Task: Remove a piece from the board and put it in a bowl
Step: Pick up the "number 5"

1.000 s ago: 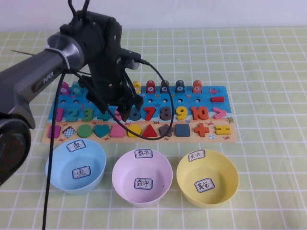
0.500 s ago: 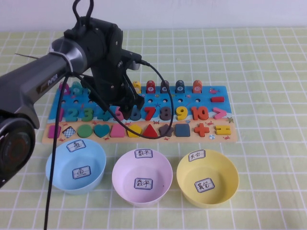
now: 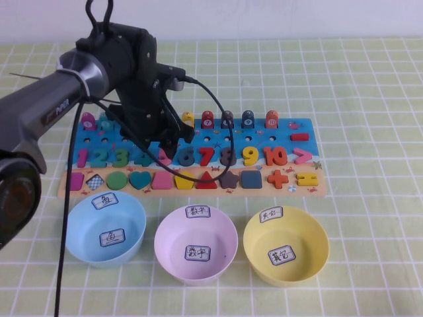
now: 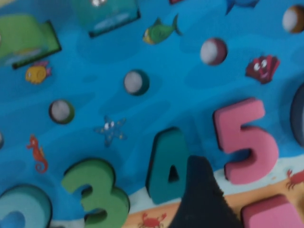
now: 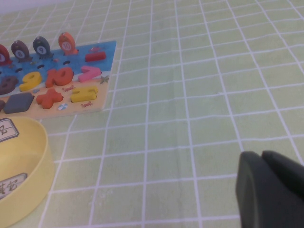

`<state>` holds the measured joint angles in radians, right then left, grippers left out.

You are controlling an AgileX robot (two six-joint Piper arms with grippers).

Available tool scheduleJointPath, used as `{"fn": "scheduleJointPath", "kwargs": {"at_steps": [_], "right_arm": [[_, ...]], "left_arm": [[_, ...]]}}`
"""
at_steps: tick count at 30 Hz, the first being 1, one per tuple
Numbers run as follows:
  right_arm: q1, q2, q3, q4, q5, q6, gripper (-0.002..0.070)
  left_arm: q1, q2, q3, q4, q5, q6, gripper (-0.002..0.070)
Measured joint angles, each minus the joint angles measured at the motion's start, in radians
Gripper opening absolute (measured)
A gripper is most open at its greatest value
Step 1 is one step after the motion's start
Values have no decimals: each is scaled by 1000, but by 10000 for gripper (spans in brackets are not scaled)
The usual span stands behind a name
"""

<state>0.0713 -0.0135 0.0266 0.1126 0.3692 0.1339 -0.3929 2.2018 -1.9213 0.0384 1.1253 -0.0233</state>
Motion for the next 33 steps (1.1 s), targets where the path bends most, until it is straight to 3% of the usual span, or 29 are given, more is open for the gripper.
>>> {"fn": "scheduleJointPath", "kwargs": {"at_steps": [33], "right_arm": [[0, 0, 0, 0, 0, 0, -17]], "left_arm": [[0, 44, -2, -6, -50, 3, 391]]}}
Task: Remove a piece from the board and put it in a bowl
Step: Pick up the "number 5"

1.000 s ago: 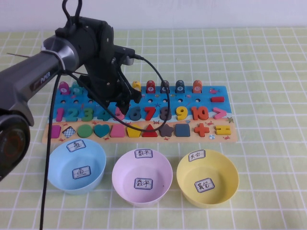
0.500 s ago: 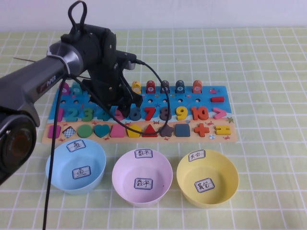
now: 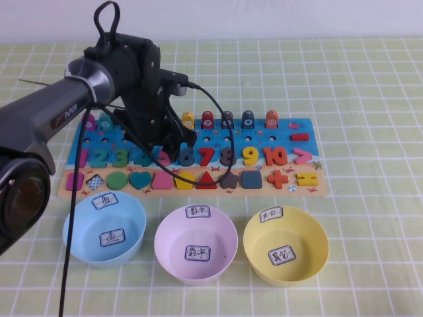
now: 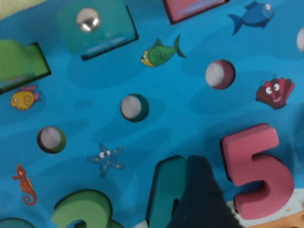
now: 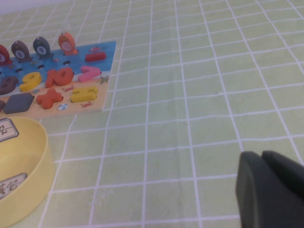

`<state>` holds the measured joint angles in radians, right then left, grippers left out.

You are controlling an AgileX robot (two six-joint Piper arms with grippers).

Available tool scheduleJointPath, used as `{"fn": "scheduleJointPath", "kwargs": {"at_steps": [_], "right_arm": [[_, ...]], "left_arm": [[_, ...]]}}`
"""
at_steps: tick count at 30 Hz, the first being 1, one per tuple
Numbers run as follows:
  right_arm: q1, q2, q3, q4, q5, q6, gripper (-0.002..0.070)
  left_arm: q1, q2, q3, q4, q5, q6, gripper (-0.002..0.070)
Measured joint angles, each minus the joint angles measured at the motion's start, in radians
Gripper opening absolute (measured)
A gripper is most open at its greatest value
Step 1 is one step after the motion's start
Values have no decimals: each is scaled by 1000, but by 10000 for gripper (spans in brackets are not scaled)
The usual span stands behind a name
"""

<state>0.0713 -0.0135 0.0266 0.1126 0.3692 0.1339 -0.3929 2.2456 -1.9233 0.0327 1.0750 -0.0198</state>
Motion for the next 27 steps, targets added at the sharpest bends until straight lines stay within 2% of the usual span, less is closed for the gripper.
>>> {"fn": "scheduleJointPath", "kwargs": {"at_steps": [12, 20, 27], "right_arm": [[0, 0, 0, 0, 0, 0, -17], [0, 0, 0, 0, 0, 0, -17], [0, 0, 0, 0, 0, 0, -17]], "left_arm": [[0, 2, -6, -6, 36, 20, 391], [0, 2, -6, -10, 49, 195, 391], [0, 2, -6, -10, 49, 158, 391]]}}
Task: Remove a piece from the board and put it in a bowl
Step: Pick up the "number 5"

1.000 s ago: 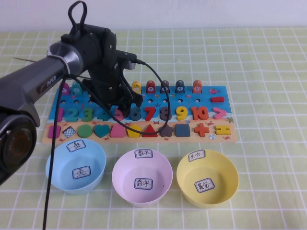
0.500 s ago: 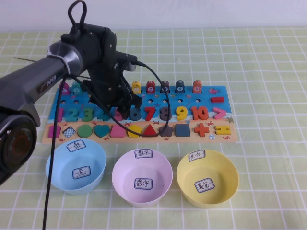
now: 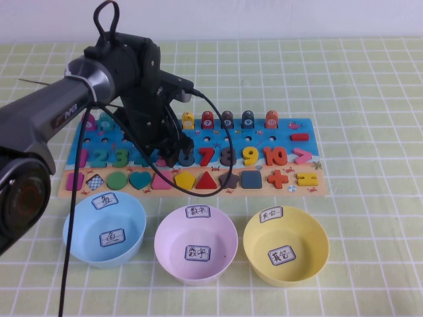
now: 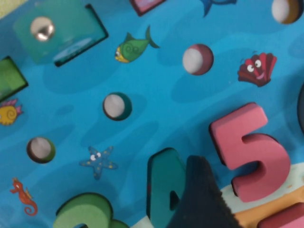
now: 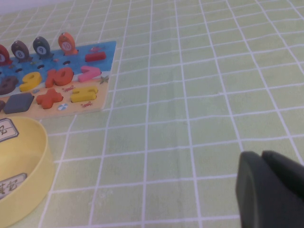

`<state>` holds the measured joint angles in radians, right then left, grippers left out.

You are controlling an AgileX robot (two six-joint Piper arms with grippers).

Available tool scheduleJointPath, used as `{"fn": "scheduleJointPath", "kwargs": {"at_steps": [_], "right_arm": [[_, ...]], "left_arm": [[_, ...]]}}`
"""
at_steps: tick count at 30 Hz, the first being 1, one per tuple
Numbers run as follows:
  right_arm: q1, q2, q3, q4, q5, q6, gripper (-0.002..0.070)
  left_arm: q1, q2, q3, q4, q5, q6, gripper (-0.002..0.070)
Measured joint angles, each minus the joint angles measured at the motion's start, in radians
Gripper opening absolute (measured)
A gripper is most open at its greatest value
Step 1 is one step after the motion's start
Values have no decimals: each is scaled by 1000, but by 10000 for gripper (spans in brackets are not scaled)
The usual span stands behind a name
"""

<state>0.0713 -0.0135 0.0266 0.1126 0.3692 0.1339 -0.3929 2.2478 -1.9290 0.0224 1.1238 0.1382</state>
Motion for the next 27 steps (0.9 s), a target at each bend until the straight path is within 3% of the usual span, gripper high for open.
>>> {"fn": "scheduleJointPath", "kwargs": {"at_steps": [10, 27], "right_arm": [[0, 0, 0, 0, 0, 0, -17], [0, 0, 0, 0, 0, 0, -17]], "left_arm": [[0, 0, -2, 2, -5, -18, 300], [0, 10, -2, -22, -6, -52, 290]]}}
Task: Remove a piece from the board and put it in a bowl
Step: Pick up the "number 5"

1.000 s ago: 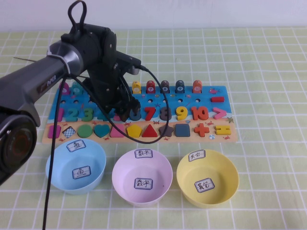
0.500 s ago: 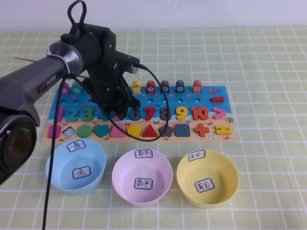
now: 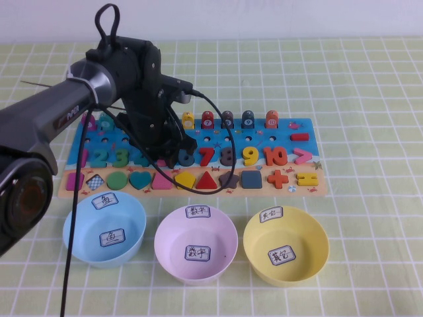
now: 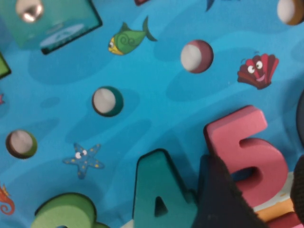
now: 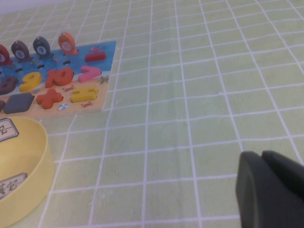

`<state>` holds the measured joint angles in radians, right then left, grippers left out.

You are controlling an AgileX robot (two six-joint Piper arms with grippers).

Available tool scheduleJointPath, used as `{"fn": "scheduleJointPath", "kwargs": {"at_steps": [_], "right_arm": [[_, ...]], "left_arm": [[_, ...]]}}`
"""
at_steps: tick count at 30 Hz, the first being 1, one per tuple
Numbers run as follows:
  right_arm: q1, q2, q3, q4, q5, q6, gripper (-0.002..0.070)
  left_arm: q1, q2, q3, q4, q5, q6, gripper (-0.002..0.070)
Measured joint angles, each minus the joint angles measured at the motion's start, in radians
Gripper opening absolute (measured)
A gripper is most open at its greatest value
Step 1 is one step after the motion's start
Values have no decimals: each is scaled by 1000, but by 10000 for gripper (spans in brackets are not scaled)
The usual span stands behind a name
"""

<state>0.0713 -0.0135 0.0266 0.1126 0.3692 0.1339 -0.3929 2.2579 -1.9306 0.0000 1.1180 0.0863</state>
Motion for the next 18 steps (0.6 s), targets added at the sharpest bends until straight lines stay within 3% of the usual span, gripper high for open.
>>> {"fn": "scheduleJointPath", "kwargs": {"at_steps": [12, 18], "right_arm": [[0, 0, 0, 0, 0, 0, -17], [0, 0, 0, 0, 0, 0, -17]], "left_arm": [[0, 0, 0, 0, 0, -2, 287], [0, 0, 0, 7, 0, -3, 242]]}}
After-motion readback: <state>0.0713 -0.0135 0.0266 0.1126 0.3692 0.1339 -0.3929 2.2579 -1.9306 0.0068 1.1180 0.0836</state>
